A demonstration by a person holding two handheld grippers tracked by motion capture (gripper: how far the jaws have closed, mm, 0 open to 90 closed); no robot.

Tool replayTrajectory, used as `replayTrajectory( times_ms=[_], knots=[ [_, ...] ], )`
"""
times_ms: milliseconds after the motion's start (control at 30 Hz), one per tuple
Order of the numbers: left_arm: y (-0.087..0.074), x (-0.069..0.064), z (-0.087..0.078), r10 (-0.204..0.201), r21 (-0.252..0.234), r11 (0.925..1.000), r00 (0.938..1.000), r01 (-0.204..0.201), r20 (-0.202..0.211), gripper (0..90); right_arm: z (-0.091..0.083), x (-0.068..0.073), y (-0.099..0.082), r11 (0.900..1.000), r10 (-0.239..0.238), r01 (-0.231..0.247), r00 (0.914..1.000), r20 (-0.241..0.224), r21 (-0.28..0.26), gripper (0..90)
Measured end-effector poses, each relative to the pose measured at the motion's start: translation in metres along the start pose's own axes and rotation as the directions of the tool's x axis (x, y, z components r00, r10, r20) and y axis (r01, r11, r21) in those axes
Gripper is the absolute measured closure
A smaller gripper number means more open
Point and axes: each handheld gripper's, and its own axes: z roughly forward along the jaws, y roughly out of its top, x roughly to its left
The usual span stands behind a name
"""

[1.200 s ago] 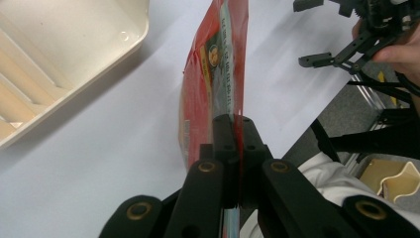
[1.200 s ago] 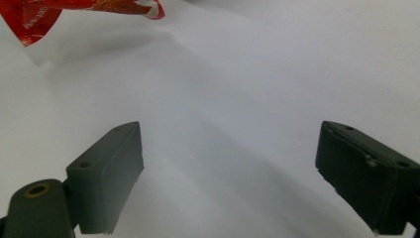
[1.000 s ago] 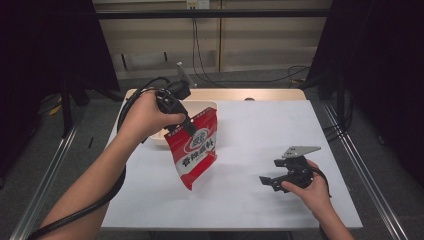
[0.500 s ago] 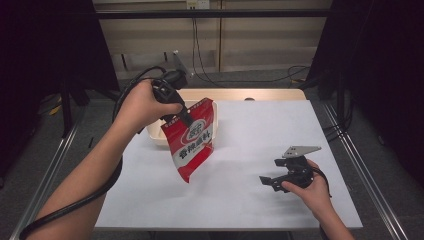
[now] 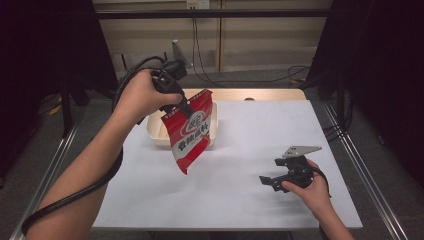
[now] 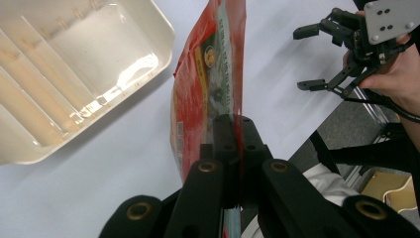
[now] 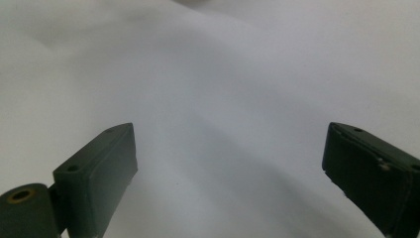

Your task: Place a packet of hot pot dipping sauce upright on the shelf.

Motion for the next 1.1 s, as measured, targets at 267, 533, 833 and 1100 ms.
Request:
replayTrajectory(
  times_ms=[267,533,833,1100],
  knots=[
    [0.012,0.000,-0.008,-0.008,-0.010,0.9999,0.9995,0.008,-0.029,90.0,0.000,0.000,0.000,1.0000,-0.002,0.002,1.0000,-0.007,0.003,4.6],
    [0.020,0.000,-0.014,-0.019,-0.023,0.9996,0.9983,0.018,-0.055,90.0,-0.001,-0.001,-0.001,1.0000,-0.006,0.006,0.9998,-0.017,0.000,3.4],
    [0.027,0.001,-0.013,-0.027,-0.064,0.9978,0.9955,0.021,-0.091,90.0,-0.001,-0.001,-0.001,1.0000,-0.004,0.005,0.9997,-0.023,0.006,3.4],
    [0.031,0.002,-0.010,-0.029,-0.082,0.9964,0.9902,0.018,-0.137,90.0,-0.001,0.000,-0.001,0.9999,-0.007,0.007,0.9998,-0.019,0.009,3.4]
  ],
)
